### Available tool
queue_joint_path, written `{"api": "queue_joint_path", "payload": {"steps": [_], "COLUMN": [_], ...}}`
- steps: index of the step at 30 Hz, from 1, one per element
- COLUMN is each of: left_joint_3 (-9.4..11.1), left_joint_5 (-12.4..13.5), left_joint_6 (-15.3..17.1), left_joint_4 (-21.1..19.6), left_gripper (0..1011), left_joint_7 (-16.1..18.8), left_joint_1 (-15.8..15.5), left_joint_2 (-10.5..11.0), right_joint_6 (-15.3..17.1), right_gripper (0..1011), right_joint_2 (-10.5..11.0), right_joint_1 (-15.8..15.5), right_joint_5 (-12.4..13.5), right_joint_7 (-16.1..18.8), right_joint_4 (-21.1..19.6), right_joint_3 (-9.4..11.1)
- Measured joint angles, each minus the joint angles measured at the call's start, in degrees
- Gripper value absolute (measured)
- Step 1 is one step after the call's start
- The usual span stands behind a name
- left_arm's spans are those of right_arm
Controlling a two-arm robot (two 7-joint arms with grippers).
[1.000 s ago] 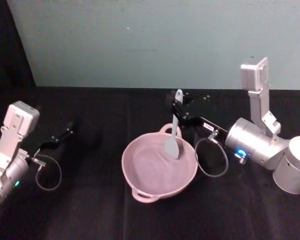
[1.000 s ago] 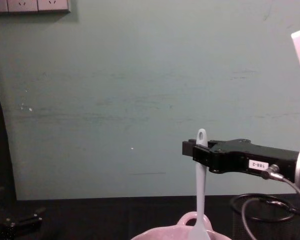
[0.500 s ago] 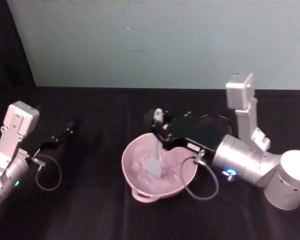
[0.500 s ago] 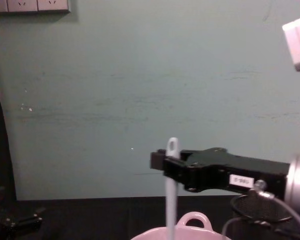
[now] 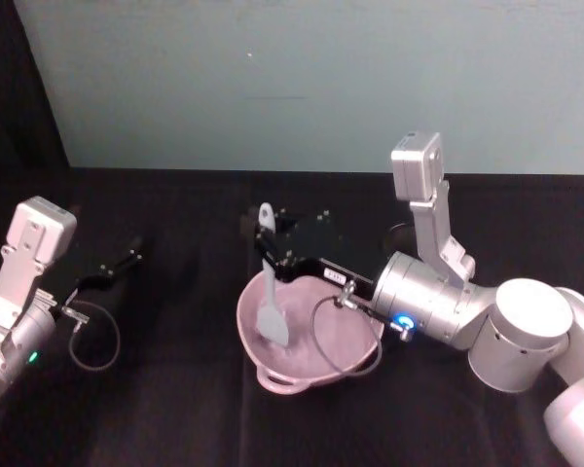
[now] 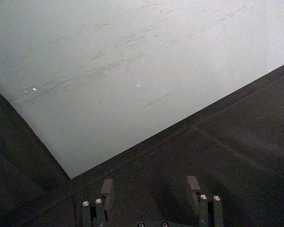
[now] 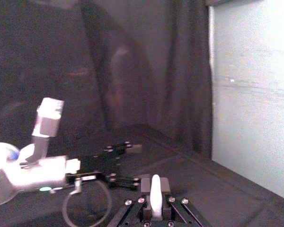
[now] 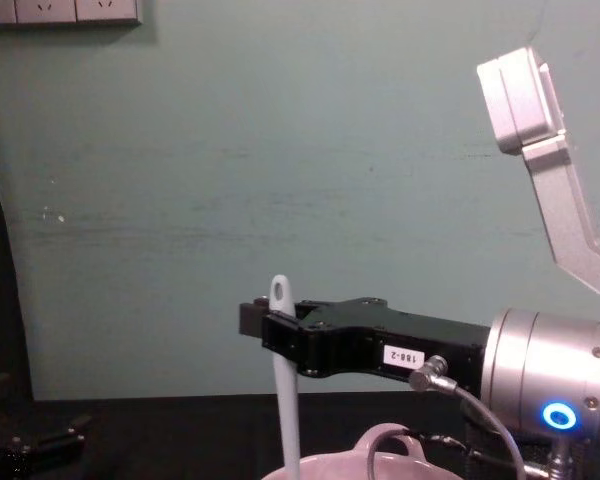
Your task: Use the one hand to pick up the spoon and stir the clear water in the bowl.
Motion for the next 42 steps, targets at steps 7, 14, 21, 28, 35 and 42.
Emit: {"api": "queue_joint_path", "payload": {"steps": [7,14,21,28,35,42], "left_joint_3": [0.00,0.00,0.00,0.00,0.00,0.00], "left_joint_5": [0.00,0.00,0.00,0.00,0.00,0.00], "left_joint_6": [0.00,0.00,0.00,0.00,0.00,0.00], "left_joint_4": [0.00,0.00,0.00,0.00,0.00,0.00], "left_gripper": [1005,1005,1005,1005,1005,1005], "left_joint_7": [0.00,0.00,0.00,0.00,0.00,0.00], "left_joint_1": [0.00,0.00,0.00,0.00,0.00,0.00], "left_joint_2": [0.00,0.00,0.00,0.00,0.00,0.00], "right_joint_6": [-1.17,-1.70,-1.54,-0.87,-0.11,0.61], "right_gripper": [113,113,114,113,114,113], "right_joint_2": [-0.78,0.22,2.06,3.75,3.97,2.28], "right_joint_1": [1.66,1.79,0.48,-1.75,-3.70,-3.22], "right_joint_5": [-0.29,-0.35,-0.19,0.01,1.20,2.72], "right_joint_7": [-1.68,-2.69,-2.94,-2.45,-0.92,0.14], "right_joint_4": [4.18,5.20,4.01,0.68,-2.31,-2.23], "right_joint_3": [1.81,4.20,6.10,6.39,5.26,3.13]}}
